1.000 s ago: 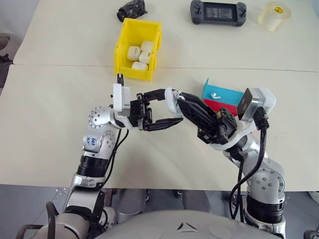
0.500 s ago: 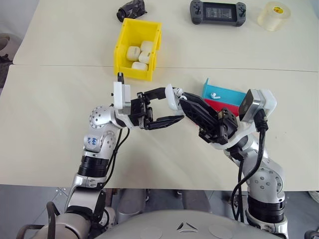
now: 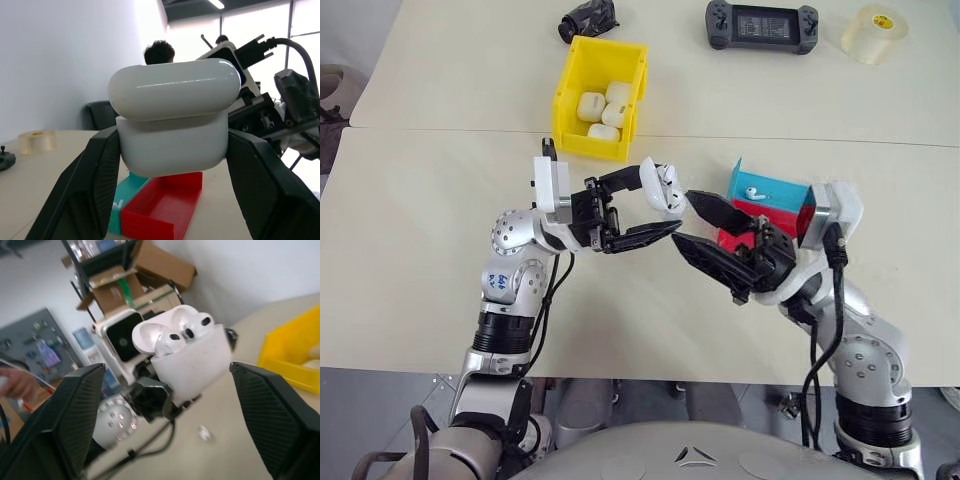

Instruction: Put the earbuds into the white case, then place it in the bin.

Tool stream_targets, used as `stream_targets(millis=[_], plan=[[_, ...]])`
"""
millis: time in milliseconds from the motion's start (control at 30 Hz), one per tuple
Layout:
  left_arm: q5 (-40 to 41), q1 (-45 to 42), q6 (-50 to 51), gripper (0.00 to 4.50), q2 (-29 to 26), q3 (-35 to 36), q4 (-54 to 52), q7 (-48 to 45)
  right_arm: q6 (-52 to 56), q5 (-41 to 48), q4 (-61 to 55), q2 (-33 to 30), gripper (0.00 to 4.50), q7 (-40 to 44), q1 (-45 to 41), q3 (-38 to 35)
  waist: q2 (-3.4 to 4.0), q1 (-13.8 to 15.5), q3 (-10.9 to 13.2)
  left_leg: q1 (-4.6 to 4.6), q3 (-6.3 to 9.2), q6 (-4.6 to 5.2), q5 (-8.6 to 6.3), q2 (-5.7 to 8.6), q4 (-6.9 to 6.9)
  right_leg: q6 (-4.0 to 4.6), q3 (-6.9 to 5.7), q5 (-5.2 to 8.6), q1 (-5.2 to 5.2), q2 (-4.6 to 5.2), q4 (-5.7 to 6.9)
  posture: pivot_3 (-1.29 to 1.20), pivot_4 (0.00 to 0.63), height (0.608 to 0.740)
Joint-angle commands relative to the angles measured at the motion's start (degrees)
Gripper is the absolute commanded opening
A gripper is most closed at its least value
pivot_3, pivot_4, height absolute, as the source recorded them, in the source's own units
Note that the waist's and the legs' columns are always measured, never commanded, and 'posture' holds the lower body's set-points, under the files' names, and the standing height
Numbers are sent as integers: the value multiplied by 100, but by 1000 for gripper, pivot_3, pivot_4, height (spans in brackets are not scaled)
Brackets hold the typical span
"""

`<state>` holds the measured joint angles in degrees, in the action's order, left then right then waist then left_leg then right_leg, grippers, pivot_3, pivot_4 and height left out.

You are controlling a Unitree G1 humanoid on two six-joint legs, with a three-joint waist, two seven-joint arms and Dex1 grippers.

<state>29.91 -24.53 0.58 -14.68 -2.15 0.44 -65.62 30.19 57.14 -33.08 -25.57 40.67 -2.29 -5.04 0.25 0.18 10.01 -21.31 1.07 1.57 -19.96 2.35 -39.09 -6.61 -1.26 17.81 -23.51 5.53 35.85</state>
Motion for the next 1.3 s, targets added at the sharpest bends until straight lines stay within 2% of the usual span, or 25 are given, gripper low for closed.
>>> stream_targets(millis=[33, 100, 200, 300, 433, 633, 833, 1167, 1300], plan=[[-532, -13, -234, 2856, -323, -133, -80, 70, -118, -23, 88, -338, 3883, 185, -93, -498, -1, 1, 0, 1, 0, 0, 0, 0, 0, 0, 0, 0, 1, 0, 0, 0, 150, 740], [-996, -72, -362, 2856, -608, -307, -47, 100, -66, -17, 129, -549, 3479, 259, -277, -590, 0, -26, 0, 2, -4, 0, 0, -4, 0, 0, 2, 0, 0, -4, 1, 0, 150, 740], [-1253, -147, -355, 2856, -774, -435, -48, 182, -14, -79, 134, -719, 2452, 318, -480, -532, -1, -15, 0, 4, -5, -4, 2, -10, 2, 1, 2, 0, -1, -7, 2, 0, 150, 740], [-1510, -284, -52, 2856, -895, -648, -174, 304, 174, -165, -45, -876, 1463, 474, -947, -93, -1, -12, 1, 2, -4, -3, 2, -7, 0, 1, 4, 0, -1, -3, 1, 0, 150, 740], [-1585, -287, 161, 2856, -917, -829, -306, 387, 341, -427, -174, -748, 14, 290, -1396, 506, -1, -11, 1, 2, 1, -3, 2, -8, 3, 1, 1, 0, -2, -3, 1, 0, 150, 740], [-1557, -269, 684, 2856, -1074, -1034, -675, 375, 662, -1140, -93, -848, 14, 223, -1845, 1298, -1, -11, 1, -2, 2, 0, 0, -4, 2, 1, 1, 0, -3, 0, 0, 0, 150, 740], [-1510, -309, 773, 2856, -1139, -1033, -763, 317, 715, -1910, 176, -821, 14, 87, -2157, 1623, -1, -10, 1, -2, 2, 0, 0, -3, 1, 1, 0, 1, -3, 1, -1, 0, 150, 740], [-1229, -130, 781, 2856, -1213, -660, -868, 398, 535, -1821, 648, -1365, 14, 805, -1589, 770, -5, 22, 3, -3, 1, 5, -3, -1, 1, 1, -2, 0, -2, 3, -2, 0, 150, 740], [-952, -108, 1122, 2856, -1055, -324, -903, 829, 142, -1771, 909, -1392, 14, 1231, -1244, 376, -6, 27, 4, -2, 1, 4, -2, -3, 0, 1, -1, 0, -2, 2, 0, 0, 150, 740]])
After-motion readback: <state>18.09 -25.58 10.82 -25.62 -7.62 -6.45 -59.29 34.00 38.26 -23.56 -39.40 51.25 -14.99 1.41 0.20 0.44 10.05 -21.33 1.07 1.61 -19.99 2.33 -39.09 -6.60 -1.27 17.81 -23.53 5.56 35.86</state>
